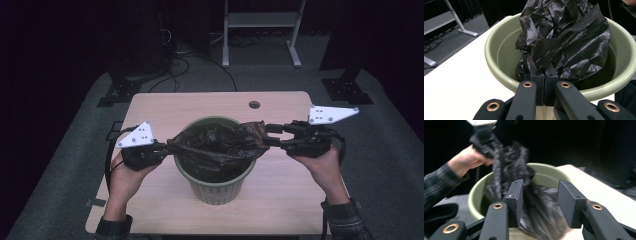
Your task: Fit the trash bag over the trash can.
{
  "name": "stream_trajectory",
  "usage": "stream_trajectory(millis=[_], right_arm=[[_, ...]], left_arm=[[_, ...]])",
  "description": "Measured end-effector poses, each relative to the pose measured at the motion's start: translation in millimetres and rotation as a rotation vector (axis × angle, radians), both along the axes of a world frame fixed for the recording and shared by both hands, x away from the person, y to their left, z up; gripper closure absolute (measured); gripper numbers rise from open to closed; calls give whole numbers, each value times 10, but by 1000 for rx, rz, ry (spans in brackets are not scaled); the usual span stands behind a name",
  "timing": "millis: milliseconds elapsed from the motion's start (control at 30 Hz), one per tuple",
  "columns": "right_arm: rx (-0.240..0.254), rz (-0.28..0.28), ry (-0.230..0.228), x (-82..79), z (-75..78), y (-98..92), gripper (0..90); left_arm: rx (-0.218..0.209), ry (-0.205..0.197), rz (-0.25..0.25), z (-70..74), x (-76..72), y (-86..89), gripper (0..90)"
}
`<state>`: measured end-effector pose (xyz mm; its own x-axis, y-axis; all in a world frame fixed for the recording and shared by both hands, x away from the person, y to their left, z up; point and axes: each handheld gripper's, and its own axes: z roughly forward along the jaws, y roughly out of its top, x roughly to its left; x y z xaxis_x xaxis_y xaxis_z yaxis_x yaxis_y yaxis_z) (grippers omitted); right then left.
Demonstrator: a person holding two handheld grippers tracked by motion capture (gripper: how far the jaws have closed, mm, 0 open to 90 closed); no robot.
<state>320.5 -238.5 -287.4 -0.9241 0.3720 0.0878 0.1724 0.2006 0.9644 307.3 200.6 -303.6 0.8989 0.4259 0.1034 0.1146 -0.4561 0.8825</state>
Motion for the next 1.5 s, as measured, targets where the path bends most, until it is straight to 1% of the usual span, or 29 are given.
stream_trajectory(millis=[33, 67, 133, 167, 200, 233, 267, 300, 333, 400, 467, 500, 533, 633, 700, 733, 767, 800, 833, 867, 900, 933, 1000, 1033, 1067, 1133, 1233, 1300, 1500], right_arm=[[-15, 20, 7, -1, -9, 72, 544], [-18, 32, 9, 2, -22, 110, 542], [-31, 71, 30, 23, -68, 203, 542], [-44, 85, 42, 33, -93, 251, 562], [-63, 102, 54, 49, -128, 311, 611], [-83, 112, 62, 61, -153, 360, 689], [-106, 119, 54, 64, -171, 396, 822], [-125, 117, 34, 61, -182, 420, 897], [-135, 109, 30, 68, -182, 428, 900], [-118, 81, 25, 107, -163, 391, 900], [-86, 29, 12, 168, -136, 308, 900], [-71, 11, 17, 212, -125, 263, 900], [-65, -4, 19, 242, -117, 230, 900], [-51, -84, 23, 362, -113, 99, 900], [-48, -130, 23, 405, -125, 18, 900], [-49, -165, 24, 422, -136, -30, 900], [-43, -194, 28, 435, -153, -82, 900], [-27, -206, 39, 441, -173, -124, 900], [-26, -205, 42, 441, -191, -152, 900], [-32, -206, 40, 430, -202, -155, 900], [-32, -199, 39, 422, -204, -149, 900], [-35, -190, 37, 413, -202, -135, 900], [-42, -183, 28, 400, -187, -103, 900], [-44, -179, 27, 399, -178, -92, 900], [-44, -180, 28, 401, -173, -83, 900], [-49, -180, 27, 410, -168, -64, 900], [-57, -184, 34, 422, -174, -51, 900], [-56, -181, 37, 425, -177, -46, 900], [-57, -164, 32, 417, -173, 7, 900]], left_arm=[[1, 0, 0, 2, 1, 5, 891], [-2, -1, 0, 4, 2, 9, 891], [-7, -1, 1, 8, -2, 14, 891], [-6, -1, 1, 10, -4, 15, 891], [-4, -1, -2, 11, -5, 19, 891], [-3, -3, -2, 11, -7, 22, 891], [-6, -1, 1, 11, -14, 29, 892], [-4, -1, 1, 12, -19, 42, 892], [-7, -3, 4, 10, -25, 58, 892], [-8, -1, 11, 7, -38, 103, 892], [-10, -1, 20, 5, -42, 154, 892], [-18, 1, 26, 3, -46, 169, 892], [-21, 2, 33, 3, -51, 201, 892], [-24, 6, 47, 1, -62, 275, 893], [-21, 8, 55, -10, -77, 329, 893], [-19, 10, 61, -23, -84, 359, 893], [-22, 19, 64, -40, -88, 383, 893], [-24, 20, 65, -61, -88, 410, 892], [-25, 25, 66, -77, -90, 424, 871], [-26, 22, 63, -81, -92, 426, 809], [-35, 13, 60, -79, -98, 423, 706], [-45, -6, 55, -62, -118, 415, 645], [-59, -35, 61, -22, -150, 394, 458], [-63, -42, 64, -3, -164, 389, 390], [-63, -48, 61, 22, -185, 380, 362], [-66, -56, 60, 74, -228, 368, 258], [-83, -69, 40, 150, -293, 363, 195], [-93, -80, 35, 210, -330, 355, 188], [-92, -124, 32, 386, -297, 267, 183]])
